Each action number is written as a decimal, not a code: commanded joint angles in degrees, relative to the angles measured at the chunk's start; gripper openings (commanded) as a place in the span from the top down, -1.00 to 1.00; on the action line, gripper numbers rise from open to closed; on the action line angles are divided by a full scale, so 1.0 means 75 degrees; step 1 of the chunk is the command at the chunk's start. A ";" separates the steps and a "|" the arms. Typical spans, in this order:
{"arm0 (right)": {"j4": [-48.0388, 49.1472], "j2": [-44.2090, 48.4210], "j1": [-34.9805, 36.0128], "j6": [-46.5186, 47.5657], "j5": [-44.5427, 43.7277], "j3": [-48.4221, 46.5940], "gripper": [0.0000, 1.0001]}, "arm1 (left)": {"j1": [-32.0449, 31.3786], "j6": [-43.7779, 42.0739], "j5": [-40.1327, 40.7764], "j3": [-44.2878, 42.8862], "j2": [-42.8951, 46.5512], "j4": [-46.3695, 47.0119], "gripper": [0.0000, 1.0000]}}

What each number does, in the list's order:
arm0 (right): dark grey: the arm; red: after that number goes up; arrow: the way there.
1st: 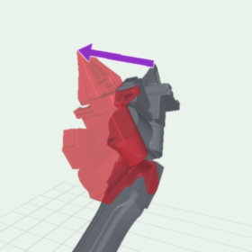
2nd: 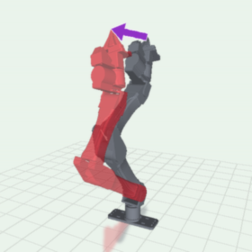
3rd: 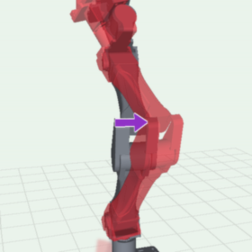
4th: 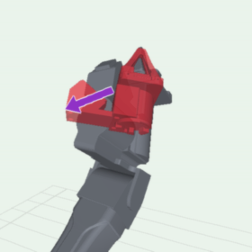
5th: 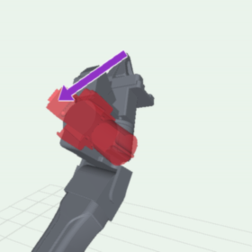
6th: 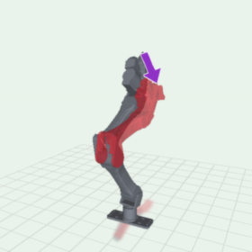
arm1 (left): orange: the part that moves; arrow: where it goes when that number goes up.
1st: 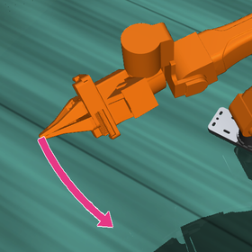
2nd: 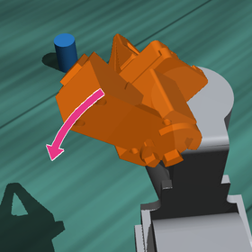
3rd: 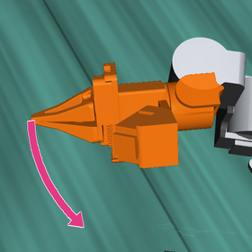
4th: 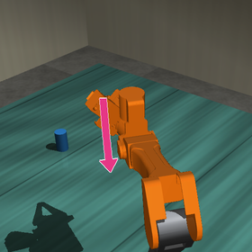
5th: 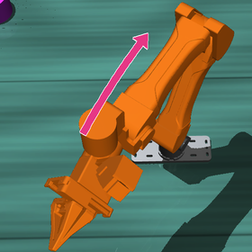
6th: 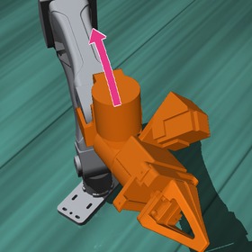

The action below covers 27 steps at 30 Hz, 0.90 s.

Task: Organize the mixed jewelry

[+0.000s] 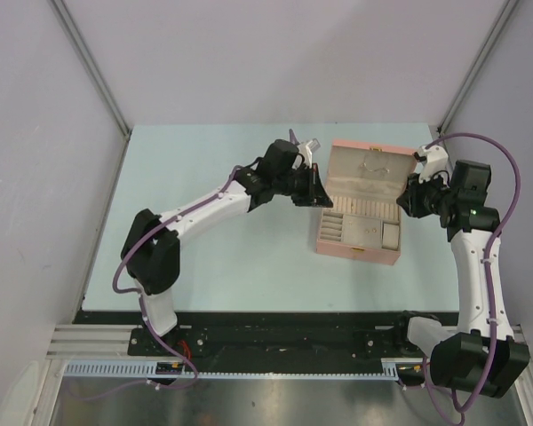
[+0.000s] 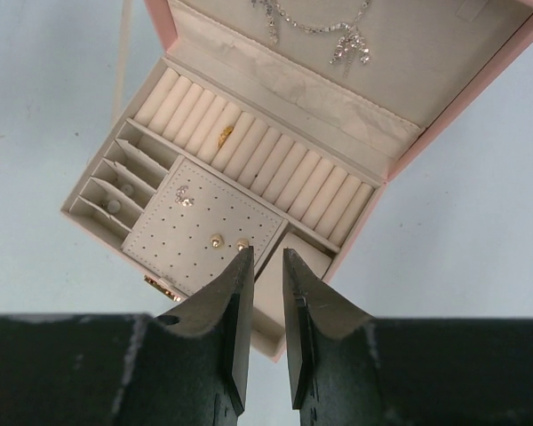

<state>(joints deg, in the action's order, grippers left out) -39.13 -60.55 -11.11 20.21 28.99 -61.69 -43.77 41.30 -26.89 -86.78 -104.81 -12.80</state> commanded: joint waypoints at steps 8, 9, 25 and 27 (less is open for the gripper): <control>0.0449 -0.0070 0.0099 0.0059 0.0306 0.0327 0.51 | -0.0492 0.0058 -0.0151 -0.0651 -0.0485 -0.0417 0.99; 0.0425 -0.0094 0.0122 0.0141 0.0283 0.0327 0.52 | -0.0527 0.0118 -0.0175 -0.0686 -0.0544 -0.0392 1.00; 0.0577 -0.0340 0.0134 0.0247 0.0259 0.0585 0.52 | -0.0762 0.0634 -0.0468 -0.1120 -0.1411 -0.0098 1.00; 0.0636 -0.0317 0.0134 0.0200 0.0306 0.0643 0.53 | -0.0762 0.0634 -0.0480 -0.1132 -0.1458 -0.0040 0.99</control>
<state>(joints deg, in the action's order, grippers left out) -36.93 -63.02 -10.24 21.52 30.44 -57.65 -49.34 44.82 -28.97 -95.22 -115.39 -15.35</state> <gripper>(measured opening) 0.241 0.006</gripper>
